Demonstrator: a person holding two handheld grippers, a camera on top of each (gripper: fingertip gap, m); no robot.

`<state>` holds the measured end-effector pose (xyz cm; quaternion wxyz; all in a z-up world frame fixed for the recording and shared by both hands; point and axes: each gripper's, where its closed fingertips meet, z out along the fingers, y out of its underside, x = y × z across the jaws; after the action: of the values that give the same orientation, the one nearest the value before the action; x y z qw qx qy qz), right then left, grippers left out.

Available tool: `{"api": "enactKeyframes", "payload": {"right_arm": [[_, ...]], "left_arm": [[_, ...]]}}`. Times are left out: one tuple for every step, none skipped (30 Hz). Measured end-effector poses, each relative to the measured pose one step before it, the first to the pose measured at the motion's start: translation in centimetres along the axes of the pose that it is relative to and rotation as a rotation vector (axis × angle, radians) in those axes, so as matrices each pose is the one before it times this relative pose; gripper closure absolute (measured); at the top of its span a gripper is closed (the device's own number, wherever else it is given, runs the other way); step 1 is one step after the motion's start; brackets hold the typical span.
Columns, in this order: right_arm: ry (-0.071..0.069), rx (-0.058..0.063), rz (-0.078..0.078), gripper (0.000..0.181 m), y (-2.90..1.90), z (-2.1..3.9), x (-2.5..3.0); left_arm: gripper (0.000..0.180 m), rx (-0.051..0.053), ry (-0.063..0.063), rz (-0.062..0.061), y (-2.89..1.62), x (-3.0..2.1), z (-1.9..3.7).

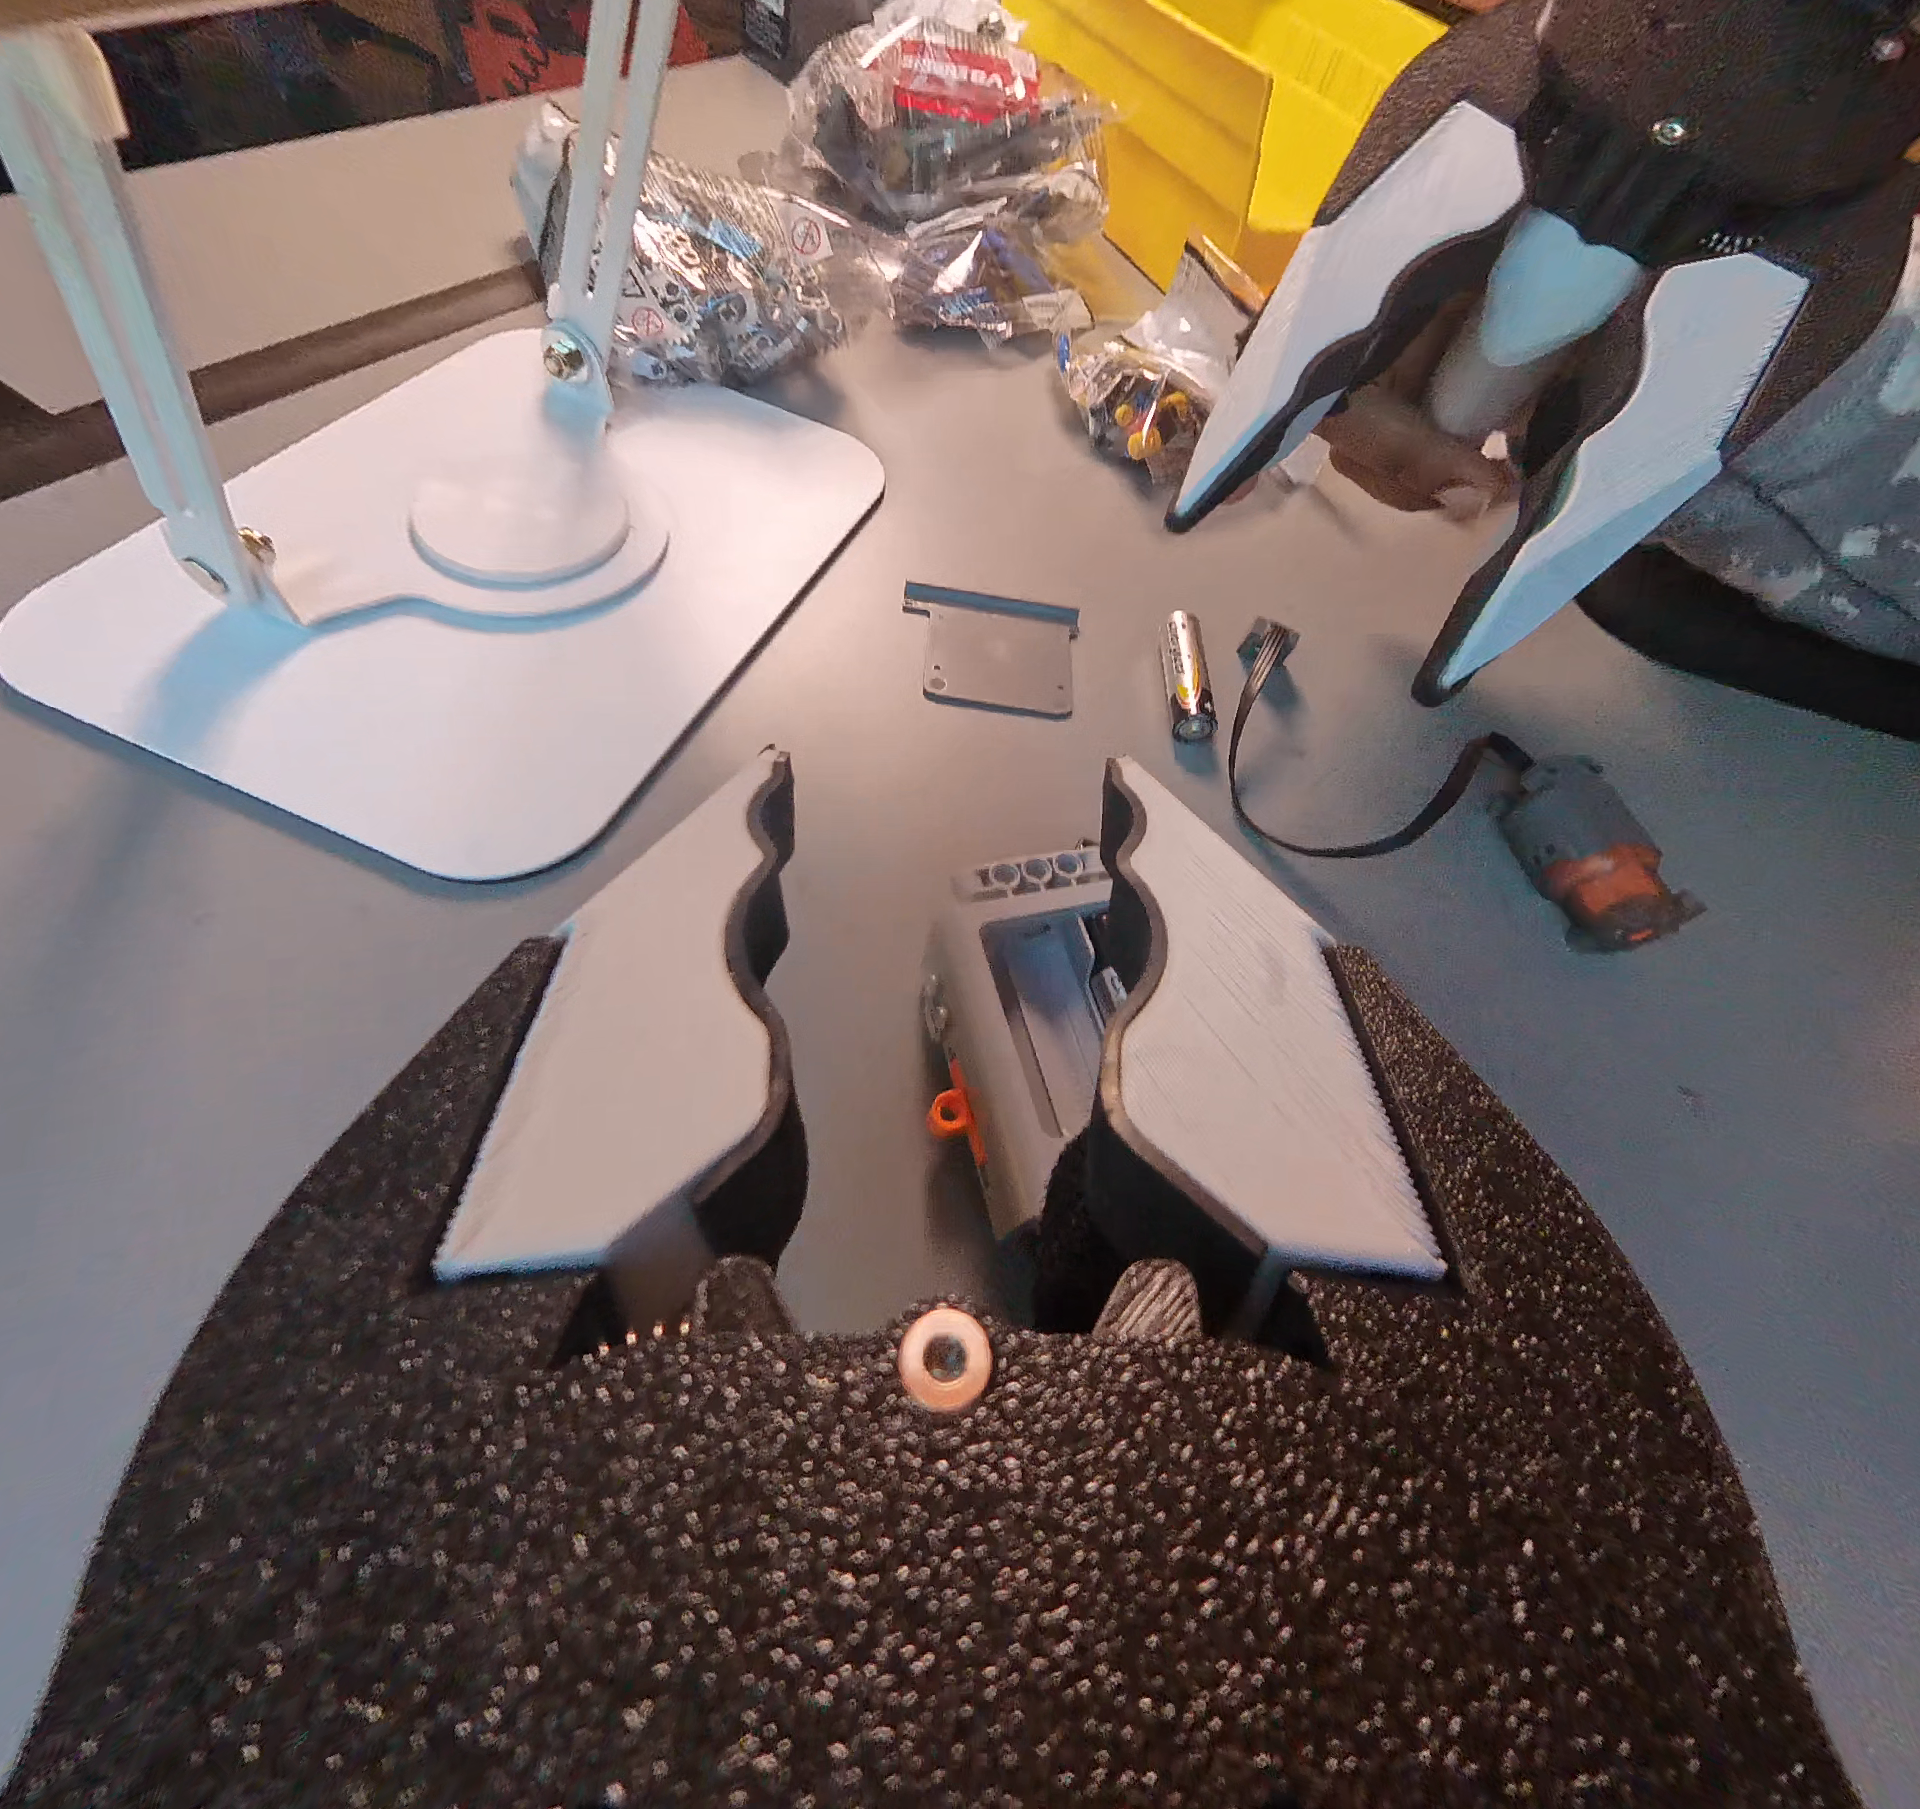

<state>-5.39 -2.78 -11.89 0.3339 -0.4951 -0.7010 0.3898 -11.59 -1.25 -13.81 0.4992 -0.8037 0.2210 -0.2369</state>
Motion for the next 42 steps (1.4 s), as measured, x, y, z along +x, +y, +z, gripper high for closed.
{"api": "enactKeyframes", "payload": {"right_arm": [[-0.0371,-0.0508,0.0031,0.123,0.978,0.619,-0.315],[-0.0327,-0.0436,0.0014,0.122,0.769,0.556,-0.287],[-0.0486,-0.0373,0.0053,0.119,0.599,0.529,-0.567],[-0.0457,-0.0376,0.0062,0.117,0.572,0.522,-0.516],[-0.0320,-0.0450,-0.0036,0.117,0.694,0.522,-0.340],[-0.0204,-0.0473,-0.0165,0.115,0.734,0.540,-0.182],[-0.0086,-0.0372,-0.0175,0.114,0.546,0.584,0.025],[0.0008,-0.0249,-0.0091,0.114,0.299,0.574,0.213],[0.0035,-0.0116,-0.0010,0.113,0.048,0.508,0.261],[0.0104,-0.0079,0.0023,0.113,0.037,0.422,0.363],[0.0175,-0.0058,0.0034,0.113,0.066,0.328,0.420],[0.0095,-0.0045,0.0025,0.114,0.072,0.253,0.199],[-0.0010,-0.0036,-0.0037,0.120,0.092,0.165,-0.086],[0.0009,0.0047,-0.0102,0.127,-0.014,0.094,-0.139],[-0.0024,0.0052,-0.0065,0.130,-0.045,0.010,-0.176],[0.0033,-0.0055,0.0013,0.130,0.070,-0.073,-0.017],[0.0019,-0.0109,-0.0065,0.130,0.159,-0.166,-0.084],[0.0083,-0.0080,-0.0200,0.131,0.161,-0.268,-0.070],[0.0200,-0.0056,-0.0187,0.131,0.177,-0.394,0.097],[0.0158,-0.0078,-0.0091,0.131,0.195,-0.501,0.068],[0.0154,-0.0062,-0.0071,0.131,0.182,-0.629,0.047],[0.0164,-0.0006,-0.0076,0.131,0.128,-0.742,0.057],[0.0111,0.0045,-0.0014,0.130,0.072,-0.825,0.040],[0.0122,0.0176,0.0033,0.131,-0.129,-0.868,0.123],[0.0207,0.0382,0.0045,0.130,-0.471,-0.857,0.305],[0.0187,0.0505,0.0087,0.130,-0.733,-0.745,0.300],[0.0109,0.0570,0.0083,0.130,-0.939,-0.538,0.151],[0.0166,0.0635,-0.0011,0.130,-1.080,-0.302,0.135],[0.0193,0.0585,-0.0081,0.130,-1.001,-0.077,0.095],[0.0120,0.0362,-0.0139,0.130,-0.650,0.120,-0.065],[0.0199,0.0199,-0.0215,0.130,-0.377,0.238,0.006],[0.0253,0.0117,-0.0276,0.130,-0.209,0.263,0.064],[0.0292,0.0127,-0.0253,0.130,-0.214,0.255,0.125],[0.0330,0.0168,-0.0213,0.130,-0.319,0.222,0.166],[0.0341,0.0161,-0.0230,0.130,-0.385,0.199,0.166],[0.0358,0.0123,-0.0289,0.130,-0.432,0.173,0.155],[0.0366,0.0101,-0.0348,0.130,-0.475,0.148,0.127],[0.0384,0.0096,-0.0363,0.130,-0.497,0.115,0.152],[0.0274,0.0078,-0.0341,0.130,-0.487,0.116,0.016],[0.0276,-0.0006,-0.0334,0.130,-0.375,0.097,0.042],[0.0347,-0.0026,-0.0350,0.130,-0.290,0.083,0.156],[0.0230,-0.0015,-0.0314,0.130,-0.252,0.053,0.036]], "left_arm": [[0.121,-0.0476,0.0215,0.0035,0.600,0.241,-0.126],[0.117,-0.0477,0.0431,-0.0054,0.565,0.520,-0.242],[0.116,-0.0322,0.0492,-0.0022,0.437,0.666,-0.419],[0.116,-0.0305,0.0442,0.0046,0.512,0.672,-0.472],[0.116,-0.0349,0.0136,0.0165,0.658,0.316,-0.431],[0.118,-0.0432,-0.0087,0.0234,0.862,0.032,-0.331],[0.118,-0.0420,-0.0038,0.0157,0.900,0.081,-0.160],[0.118,-0.0241,0.0045,0.0013,0.652,0.116,0.001],[0.118,-0.0098,0.0132,-0.0066,0.420,0.174,0.111],[0.118,-0.0053,0.0058,-0.0042,0.293,0.049,0.158],[0.118,-0.0095,-0.0050,0.0045,0.274,-0.059,0.162],[0.117,-0.0071,-0.0067,0.0084,0.154,-0.040,0.142],[0.118,0.0058,0.0113,0.0038,-0.098,0.228,0.041],[0.119,-0.0040,0.0096,0.0079,0.065,0.215,0.099],[0.124,0.0047,0.0143,0.0045,-0.061,0.270,0.073],[0.125,0.0025,0.0089,0.0021,-0.005,0.133,0.101],[0.125,0.0065,0.0102,-0.0022,-0.047,0.082,0.110],[0.126,0.0087,0.0077,-0.0054,-0.101,0.021,0.154],[0.127,0.0113,0.0064,-0.0071,-0.148,0.009,0.199],[0.128,0.0102,0.0034,-0.0067,-0.180,0.013,0.222],[0.131,0.0065,-0.0050,-0.0040,-0.192,-0.046,0.281],[0.136,0.0003,-0.0109,0.0029,-0.138,-0.046,0.336],[0.136,0.0014,-0.0007,0.0047,-0.208,0.196,0.374],[0.136,0.0006,-0.0014,0.0065,-0.224,0.228,0.408],[0.135,0.0007,-0.0017,0.0078,-0.251,0.258,0.457],[0.135,0.0003,0.0016,0.0071,-0.273,0.306,0.471],[0.135,0.0000,0.0051,0.0103,-0.269,0.331,0.398],[0.135,0.0090,-0.0004,0.0177,-0.387,0.232,0.198],[0.135,0.0270,0.0005,0.0127,-0.641,0.198,-0.060],[0.135,0.0406,0.0071,-0.0013,-0.824,0.158,-0.283],[0.136,0.0490,0.0135,-0.0149,-0.894,0.148,-0.449],[0.137,0.0562,0.0188,-0.0236,-0.946,0.155,-0.545],[0.140,0.0597,0.0250,-0.0322,-0.952,0.195,-0.551],[0.143,0.0572,0.0342,-0.0445,-0.873,0.271,-0.462],[0.144,0.0506,0.0363,-0.0551,-0.761,0.274,-0.304],[0.146,0.0471,0.0308,-0.0602,-0.681,0.162,-0.143],[0.148,0.0443,0.0284,-0.0594,-0.614,0.138,-0.001],[0.151,0.0394,0.0264,-0.0557,-0.506,0.104,0.103],[0.151,0.0349,0.0275,-0.0480,-0.420,0.160,0.157],[0.151,0.0274,0.0322,-0.0402,-0.325,0.269,0.166],[0.155,0.0108,0.0268,-0.0317,-0.094,0.229,0.179],[0.161,-0.0008,0.0070,-0.0171,0.067,0.002,0.162]]}}
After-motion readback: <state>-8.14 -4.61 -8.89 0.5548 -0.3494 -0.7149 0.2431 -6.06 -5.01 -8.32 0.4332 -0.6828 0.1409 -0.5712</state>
